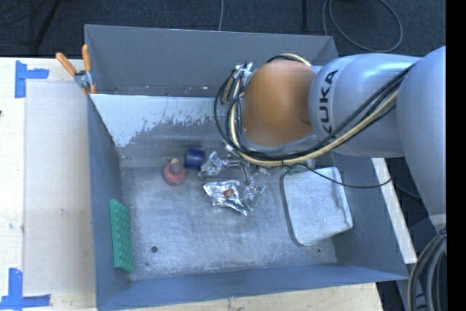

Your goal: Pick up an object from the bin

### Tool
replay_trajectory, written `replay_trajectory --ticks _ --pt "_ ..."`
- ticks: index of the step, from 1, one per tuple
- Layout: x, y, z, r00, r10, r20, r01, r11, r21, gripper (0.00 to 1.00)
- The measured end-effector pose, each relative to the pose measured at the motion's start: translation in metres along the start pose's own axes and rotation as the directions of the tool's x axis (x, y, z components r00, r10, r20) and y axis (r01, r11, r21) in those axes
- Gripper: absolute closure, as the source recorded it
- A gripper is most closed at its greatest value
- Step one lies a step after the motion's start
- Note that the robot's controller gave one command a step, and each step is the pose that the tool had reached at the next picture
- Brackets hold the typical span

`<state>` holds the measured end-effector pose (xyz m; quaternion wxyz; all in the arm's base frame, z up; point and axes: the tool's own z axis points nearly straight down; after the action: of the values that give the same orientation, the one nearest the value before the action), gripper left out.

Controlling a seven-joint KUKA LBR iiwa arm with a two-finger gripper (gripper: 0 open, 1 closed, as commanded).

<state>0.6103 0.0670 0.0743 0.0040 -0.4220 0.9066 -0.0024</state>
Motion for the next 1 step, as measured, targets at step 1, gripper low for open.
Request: replay_trajectory --ticks 1 --pt "-0.0013 -0.0004 -0.0016 1.000 0.005 0.006 -0.005 1.000 0.000 1.00"
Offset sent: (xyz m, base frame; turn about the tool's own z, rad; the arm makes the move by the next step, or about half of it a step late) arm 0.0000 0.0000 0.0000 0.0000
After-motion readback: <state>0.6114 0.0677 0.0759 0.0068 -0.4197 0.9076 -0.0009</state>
